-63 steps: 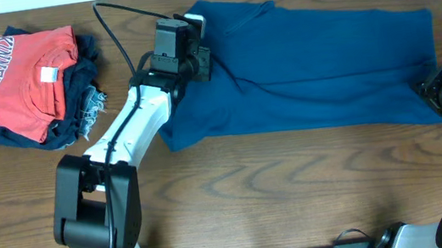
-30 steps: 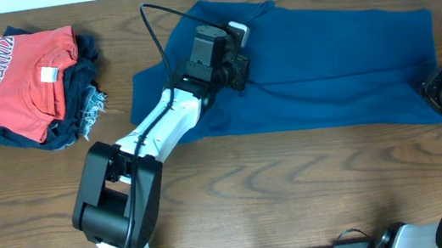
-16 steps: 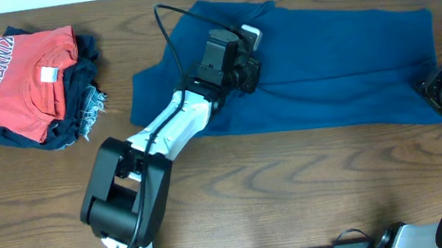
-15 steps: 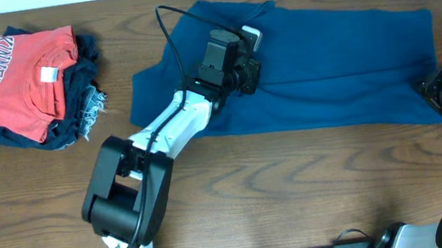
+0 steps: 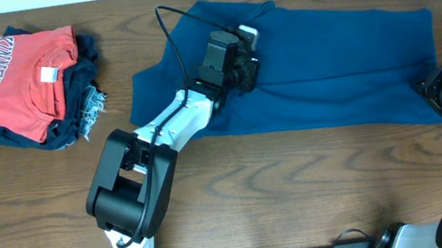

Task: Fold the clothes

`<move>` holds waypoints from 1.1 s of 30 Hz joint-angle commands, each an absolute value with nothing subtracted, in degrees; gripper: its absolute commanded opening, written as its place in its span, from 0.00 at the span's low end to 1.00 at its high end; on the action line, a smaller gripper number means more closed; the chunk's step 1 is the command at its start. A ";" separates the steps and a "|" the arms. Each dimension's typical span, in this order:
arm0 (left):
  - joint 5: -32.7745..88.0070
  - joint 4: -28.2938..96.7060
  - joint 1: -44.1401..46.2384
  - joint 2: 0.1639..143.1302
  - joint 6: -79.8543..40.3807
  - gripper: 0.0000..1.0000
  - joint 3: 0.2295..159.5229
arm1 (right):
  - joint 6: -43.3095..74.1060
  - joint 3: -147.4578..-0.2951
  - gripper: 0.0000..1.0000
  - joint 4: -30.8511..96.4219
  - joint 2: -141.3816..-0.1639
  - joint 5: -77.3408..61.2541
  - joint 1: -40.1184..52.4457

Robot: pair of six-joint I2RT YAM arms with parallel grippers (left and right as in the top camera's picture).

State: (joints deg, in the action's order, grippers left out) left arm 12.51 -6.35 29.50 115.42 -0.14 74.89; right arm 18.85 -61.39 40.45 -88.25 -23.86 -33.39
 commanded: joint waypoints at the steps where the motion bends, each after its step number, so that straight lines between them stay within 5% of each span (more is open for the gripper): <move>1: 11.33 -3.99 28.16 113.54 -0.47 0.62 78.70 | 18.85 -61.80 0.39 40.64 -88.18 -23.77 -32.97; 10: 14.44 21.52 27.07 105.03 -0.45 0.64 84.27 | 18.76 -61.80 0.44 41.39 -88.18 -23.75 -32.97; 16: 16.91 38.06 27.07 104.92 -0.47 0.41 83.48 | 18.76 -61.82 0.45 41.82 -88.18 -23.75 -32.97; 19: 14.94 38.06 27.07 105.73 -0.51 0.33 80.95 | 18.76 -61.80 0.45 42.06 -88.18 -23.77 -32.97; 23: 10.24 32.42 27.07 108.18 -1.37 0.07 78.19 | 18.76 -61.80 0.45 42.50 -88.18 -23.75 -32.97; 33: 14.33 28.29 28.38 117.25 -2.83 0.06 77.17 | 18.35 -61.80 0.45 44.05 -88.18 -23.77 -32.97</move>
State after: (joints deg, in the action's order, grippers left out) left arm 13.08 28.45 27.62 115.42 -1.91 78.04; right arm 18.85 -61.39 43.88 -88.25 -23.73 -33.39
